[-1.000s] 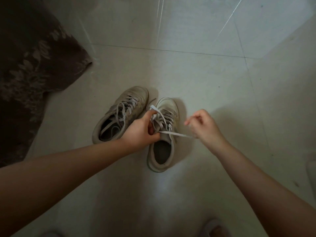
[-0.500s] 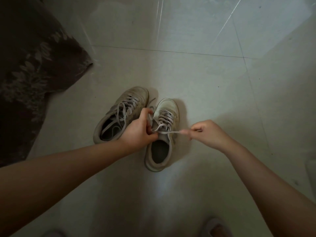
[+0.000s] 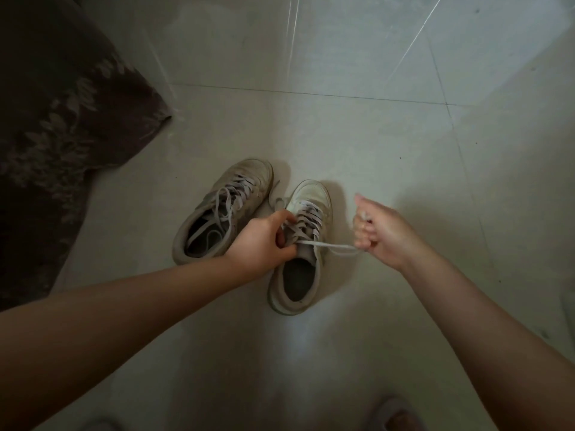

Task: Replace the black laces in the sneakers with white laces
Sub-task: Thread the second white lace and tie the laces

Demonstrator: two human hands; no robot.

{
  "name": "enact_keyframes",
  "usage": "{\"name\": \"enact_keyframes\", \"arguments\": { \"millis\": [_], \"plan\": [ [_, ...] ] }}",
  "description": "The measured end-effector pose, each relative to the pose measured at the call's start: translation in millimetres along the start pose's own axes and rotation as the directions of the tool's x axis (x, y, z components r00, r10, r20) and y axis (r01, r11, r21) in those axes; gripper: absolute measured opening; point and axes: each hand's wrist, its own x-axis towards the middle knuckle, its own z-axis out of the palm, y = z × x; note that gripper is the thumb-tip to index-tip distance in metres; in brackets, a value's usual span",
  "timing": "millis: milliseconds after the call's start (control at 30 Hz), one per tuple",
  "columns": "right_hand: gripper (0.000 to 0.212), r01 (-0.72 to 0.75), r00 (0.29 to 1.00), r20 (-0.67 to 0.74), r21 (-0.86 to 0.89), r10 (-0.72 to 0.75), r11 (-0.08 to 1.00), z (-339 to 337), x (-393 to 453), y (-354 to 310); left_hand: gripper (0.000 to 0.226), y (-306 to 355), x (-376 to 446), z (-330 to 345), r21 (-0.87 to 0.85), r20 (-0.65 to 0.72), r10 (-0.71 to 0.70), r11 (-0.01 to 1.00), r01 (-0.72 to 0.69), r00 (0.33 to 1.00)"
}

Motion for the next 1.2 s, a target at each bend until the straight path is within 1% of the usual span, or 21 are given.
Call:
{"name": "enact_keyframes", "arguments": {
  "millis": [33,67,100,133,167,200,267,333,400,467,500,567,633,700,733,767,833,900,1033,1133,1200],
  "plan": [
    [0.038,0.033,0.998,-0.040,-0.236,-0.044,0.971,0,0,5,0.045,2,0,2,0.003,0.009,0.004,1.000,-0.004,1.000],
    [0.034,0.060,0.995,-0.047,-0.471,-0.093,0.880,2,0,10,0.045,3,1,3,0.007,0.013,0.001,1.000,-0.001,1.000],
    [0.033,0.093,0.988,-0.033,-0.655,-0.151,0.750,6,-1,16,0.046,3,1,4,0.010,0.012,-0.006,1.000,0.006,1.000],
    [0.035,0.135,0.978,0.006,-0.776,-0.207,0.616,9,-2,20,0.046,3,2,4,0.011,0.012,-0.014,1.000,0.013,1.000],
    [0.037,0.168,0.970,0.049,-0.845,-0.240,0.507,12,-4,21,0.047,3,2,5,0.014,0.012,-0.019,1.000,0.019,1.000],
    [0.037,0.181,0.968,0.081,-0.883,-0.238,0.433,15,-5,19,0.047,3,2,5,0.019,0.012,-0.018,1.000,0.018,1.000],
    [0.035,0.180,0.978,0.130,-0.923,-0.165,0.340,18,-9,13,0.046,4,1,5,0.017,0.014,-0.018,1.000,0.018,1.000],
    [0.035,0.186,0.981,0.161,-0.938,-0.109,0.291,20,-9,9,0.045,6,0,7,0.003,0.011,-0.024,1.000,0.024,1.000],
    [0.032,0.201,0.974,0.156,-0.929,-0.163,0.311,20,-7,8,0.045,6,0,6,0.023,0.031,-0.031,0.999,0.031,0.999],
    [0.026,0.220,0.960,0.125,-0.891,-0.251,0.398,17,-5,6,0.045,7,1,6,0.038,0.065,-0.039,0.999,0.036,0.997],
    [0.024,0.240,0.947,0.111,-0.867,-0.301,0.436,17,-4,6,0.042,8,2,5,-0.027,0.075,-0.071,0.997,0.073,0.995],
    [0.022,0.294,0.914,0.094,-0.824,-0.394,0.484,18,-1,4,0.028,15,7,3,-0.274,0.089,-0.204,0.936,0.221,0.975],
    [0.022,0.336,0.890,0.086,-0.787,-0.447,0.518,23,3,2,0.024,22,19,3,-0.470,0.105,-0.373,0.798,0.376,0.922],
    [0.022,0.355,0.876,0.078,-0.773,-0.477,0.525,26,7,-1,0.028,29,33,4,-0.642,0.197,-0.516,0.574,0.507,0.834],
    [0.023,0.356,0.872,0.072,-0.772,-0.484,0.526,28,9,-3,0.025,33,39,3,-0.680,0.237,-0.565,0.484,0.551,0.790],
    [0.023,0.359,0.869,0.069,-0.770,-0.490,0.527,29,10,-5,0.019,36,44,4,-0.685,0.252,-0.605,0.440,0.581,0.756],
    [0.021,0.367,0.868,0.067,-0.753,-0.492,0.546,30,10,-7,0.012,41,50,6,-0.672,0.270,-0.648,0.403,0.622,0.712],
    [0.018,0.383,0.868,0.070,-0.725,-0.492,0.572,29,8,-7,0.018,43,53,8,-0.664,0.298,-0.661,0.375,0.647,0.689],
    [0.017,0.415,0.861,0.079,-0.679,-0.502,0.605,25,7,-8,0.020,40,54,1,-0.638,0.314,-0.695,0.350,0.686,0.647],
    [0.017,0.441,0.869,0.106,-0.613,-0.484,0.656,28,9,-13,0.023,37,50,0,-0.511,0.399,-0.671,0.404,0.759,0.625],
    [0.017,0.459,0.869,0.142,-0.592,-0.475,0.663,31,9,-17,0.019,36,50,2,-0.494,0.412,-0.640,0.440,0.750,0.648]
  ]
}}
